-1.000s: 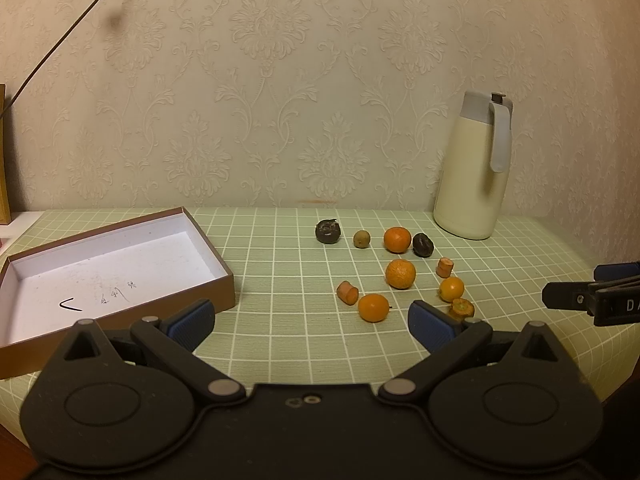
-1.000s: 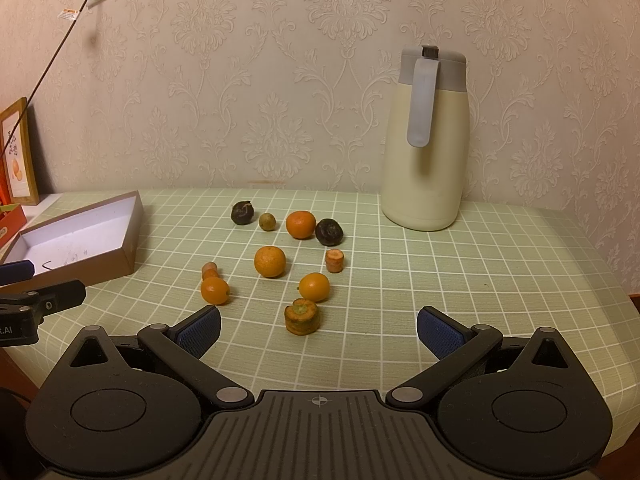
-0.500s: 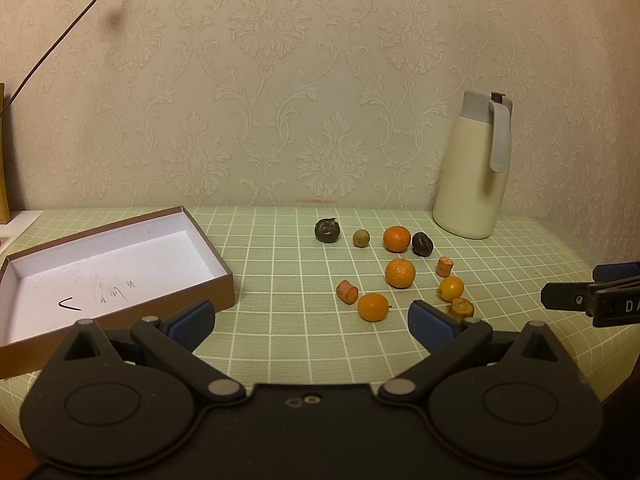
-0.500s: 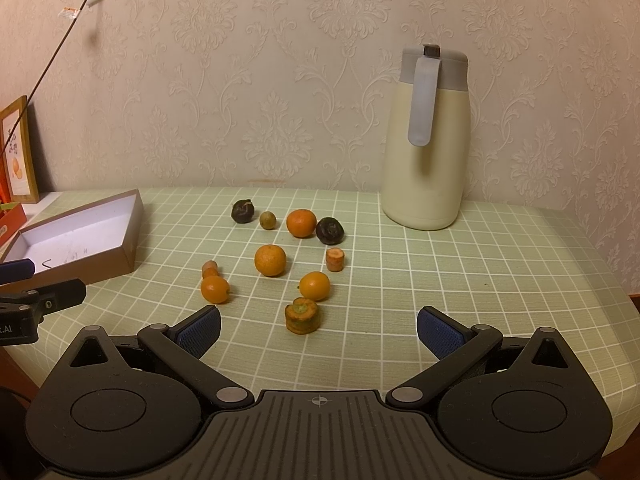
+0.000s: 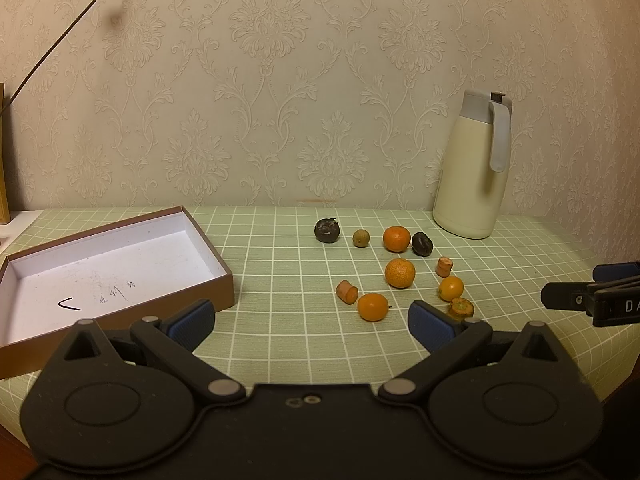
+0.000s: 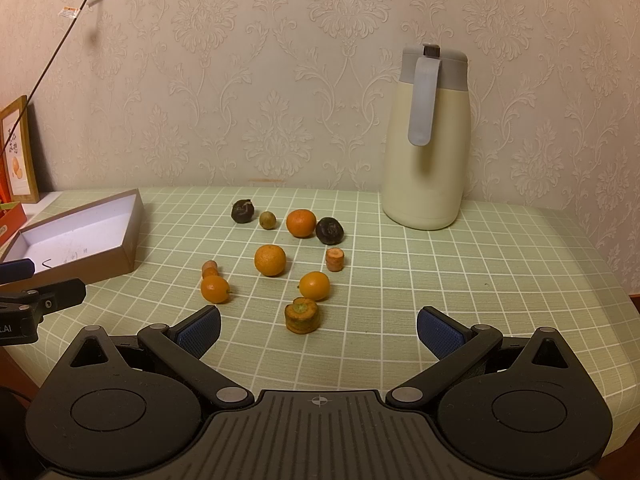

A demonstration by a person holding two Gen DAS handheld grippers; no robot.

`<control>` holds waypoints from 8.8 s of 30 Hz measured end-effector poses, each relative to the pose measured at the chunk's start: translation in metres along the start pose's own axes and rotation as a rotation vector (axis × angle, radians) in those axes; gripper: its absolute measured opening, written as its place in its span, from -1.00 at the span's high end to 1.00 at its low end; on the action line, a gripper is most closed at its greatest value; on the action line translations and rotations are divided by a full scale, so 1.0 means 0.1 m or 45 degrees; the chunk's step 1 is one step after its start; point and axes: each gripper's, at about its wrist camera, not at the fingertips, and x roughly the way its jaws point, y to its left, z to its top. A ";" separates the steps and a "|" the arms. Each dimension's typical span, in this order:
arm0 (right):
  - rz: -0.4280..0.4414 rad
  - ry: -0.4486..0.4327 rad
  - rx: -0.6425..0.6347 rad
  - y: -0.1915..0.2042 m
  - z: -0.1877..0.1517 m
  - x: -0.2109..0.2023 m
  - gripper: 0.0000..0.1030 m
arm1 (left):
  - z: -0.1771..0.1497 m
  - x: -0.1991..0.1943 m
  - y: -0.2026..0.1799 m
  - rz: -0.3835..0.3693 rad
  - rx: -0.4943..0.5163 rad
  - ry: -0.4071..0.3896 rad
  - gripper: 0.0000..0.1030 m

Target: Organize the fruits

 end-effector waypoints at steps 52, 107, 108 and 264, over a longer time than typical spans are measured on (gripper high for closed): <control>-0.097 0.116 0.039 -0.58 0.04 0.90 -1.00 | -0.11 1.59 -0.50 -0.098 0.045 0.288 0.51; 0.075 0.245 -0.114 0.46 0.11 1.37 0.32 | -0.16 0.73 0.44 0.063 -0.098 0.215 0.52; 0.085 0.243 -0.117 0.50 0.12 1.37 0.32 | -0.17 0.69 0.48 0.070 -0.104 0.210 0.52; -0.341 0.054 0.088 -0.98 0.05 1.00 -1.00 | 0.15 1.83 -0.33 0.017 -0.038 0.301 0.13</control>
